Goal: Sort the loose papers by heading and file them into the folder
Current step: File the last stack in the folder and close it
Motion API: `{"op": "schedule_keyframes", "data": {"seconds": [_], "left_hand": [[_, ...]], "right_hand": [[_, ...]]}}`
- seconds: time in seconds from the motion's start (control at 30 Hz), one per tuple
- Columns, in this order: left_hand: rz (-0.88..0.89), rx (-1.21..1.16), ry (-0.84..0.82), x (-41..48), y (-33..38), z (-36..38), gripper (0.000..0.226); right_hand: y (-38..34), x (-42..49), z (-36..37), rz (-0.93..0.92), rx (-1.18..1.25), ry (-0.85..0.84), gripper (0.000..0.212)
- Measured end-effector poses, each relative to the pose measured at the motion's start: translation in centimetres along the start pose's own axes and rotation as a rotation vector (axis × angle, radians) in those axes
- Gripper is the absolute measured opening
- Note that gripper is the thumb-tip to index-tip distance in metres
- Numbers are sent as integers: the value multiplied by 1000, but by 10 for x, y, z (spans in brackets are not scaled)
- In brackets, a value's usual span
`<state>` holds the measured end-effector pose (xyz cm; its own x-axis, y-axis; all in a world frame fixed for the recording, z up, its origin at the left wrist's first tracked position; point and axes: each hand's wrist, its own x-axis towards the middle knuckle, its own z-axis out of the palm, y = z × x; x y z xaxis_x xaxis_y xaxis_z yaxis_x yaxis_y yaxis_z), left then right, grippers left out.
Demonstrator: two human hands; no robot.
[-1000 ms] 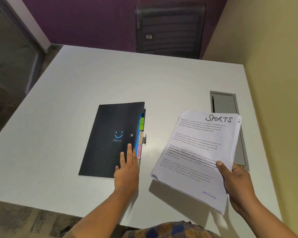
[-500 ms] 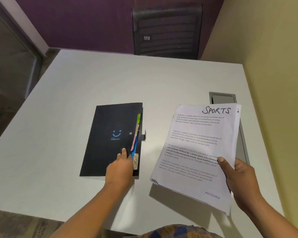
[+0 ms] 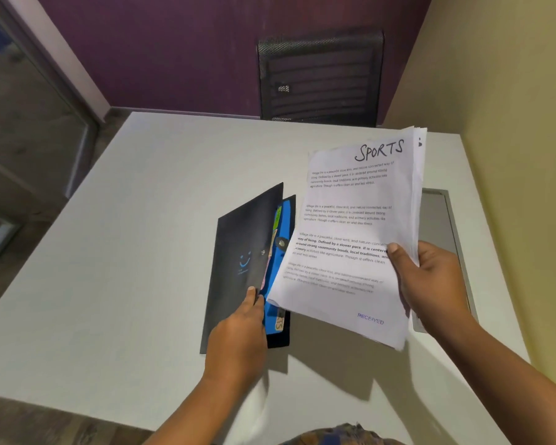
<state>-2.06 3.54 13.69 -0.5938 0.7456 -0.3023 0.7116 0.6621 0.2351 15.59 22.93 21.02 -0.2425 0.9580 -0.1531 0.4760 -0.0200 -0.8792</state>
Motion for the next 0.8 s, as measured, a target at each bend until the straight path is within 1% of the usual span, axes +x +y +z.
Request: {"op": "schedule_keyframes", "data": {"seconds": [0.13, 0.27, 0.47, 0.57, 0.7, 0.8], "left_hand": [[36, -16, -5, -7, 9, 2, 56], [74, -23, 10, -11, 17, 8, 62], [105, -51, 25, -12, 28, 13, 67], [105, -86, 43, -14, 33, 12, 66], [88, -93, 15, -17, 37, 9, 59], [104, -110, -3, -20, 40, 9, 63]], "right_hand": [[-13, 2, 8, -77, -133, -38, 24], [-20, -1, 9, -152, -238, -88, 26], [-32, -12, 8, -149, -375, -180, 39], [-35, -17, 6, -131, -402, -170, 42], [-39, -22, -1, -124, -458, -178, 39], [-39, -20, 1, -122, -493, -196, 32]]}}
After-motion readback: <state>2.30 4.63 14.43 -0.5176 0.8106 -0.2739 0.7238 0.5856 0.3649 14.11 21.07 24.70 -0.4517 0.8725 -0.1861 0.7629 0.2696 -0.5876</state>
